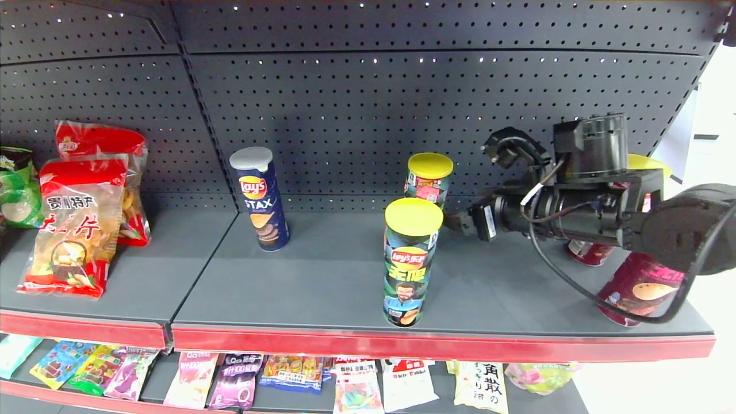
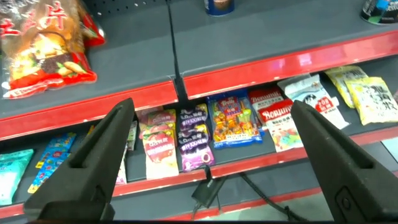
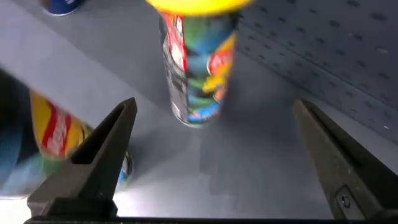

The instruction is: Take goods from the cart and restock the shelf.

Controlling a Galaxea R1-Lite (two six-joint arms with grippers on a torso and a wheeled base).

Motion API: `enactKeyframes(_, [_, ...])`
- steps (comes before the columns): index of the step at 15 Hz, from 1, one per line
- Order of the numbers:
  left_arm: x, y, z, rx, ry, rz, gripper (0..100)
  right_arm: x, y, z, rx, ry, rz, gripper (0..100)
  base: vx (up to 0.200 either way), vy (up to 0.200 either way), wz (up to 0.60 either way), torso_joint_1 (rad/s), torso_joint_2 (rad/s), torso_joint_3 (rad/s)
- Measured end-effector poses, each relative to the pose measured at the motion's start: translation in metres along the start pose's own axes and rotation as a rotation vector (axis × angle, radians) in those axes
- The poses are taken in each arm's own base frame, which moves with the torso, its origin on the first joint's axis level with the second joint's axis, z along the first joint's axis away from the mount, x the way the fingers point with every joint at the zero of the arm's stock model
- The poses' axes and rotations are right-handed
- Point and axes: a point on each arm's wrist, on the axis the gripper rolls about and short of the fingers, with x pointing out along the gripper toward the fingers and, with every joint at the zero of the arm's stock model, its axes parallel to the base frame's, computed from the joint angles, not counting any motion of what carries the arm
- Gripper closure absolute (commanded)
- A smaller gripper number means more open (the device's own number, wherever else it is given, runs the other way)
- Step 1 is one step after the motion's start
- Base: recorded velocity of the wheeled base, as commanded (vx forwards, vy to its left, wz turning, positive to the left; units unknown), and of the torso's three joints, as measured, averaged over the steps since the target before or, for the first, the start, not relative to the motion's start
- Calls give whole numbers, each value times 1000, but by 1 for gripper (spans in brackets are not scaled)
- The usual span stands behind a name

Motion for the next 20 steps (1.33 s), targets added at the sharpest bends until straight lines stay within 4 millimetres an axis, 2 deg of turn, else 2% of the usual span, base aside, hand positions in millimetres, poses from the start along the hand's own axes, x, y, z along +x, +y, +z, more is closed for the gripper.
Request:
enactKeyframes(3, [3,0,2,2,24,-27,0,-25,2,-12,16,-39,-65,0,0,0,0,0,0,0])
enactKeyframes(5, [6,0,4,5,56,-37,0,-46,7,-31,13,-69,-98,0,0,0,0,0,0,0])
enactKeyframes(10, [23,-1,16,14,183,-73,0,-125,25,-71,-5,-159,-185,0,0,0,0,0,0,0])
enactKeyframes(14, [38,-5,18,1,274,-221,0,-175,13,-89,-25,-232,-353,0,0,0,0,0,0,0])
enactKeyframes(17, [48,-6,25,-11,313,-297,0,-197,11,-108,-39,-196,-418,0,0,0,0,0,0,0])
enactKeyframes(20, [67,-6,40,-17,299,-321,0,-209,13,-118,-36,-208,-441,0,0,0,0,0,0,0])
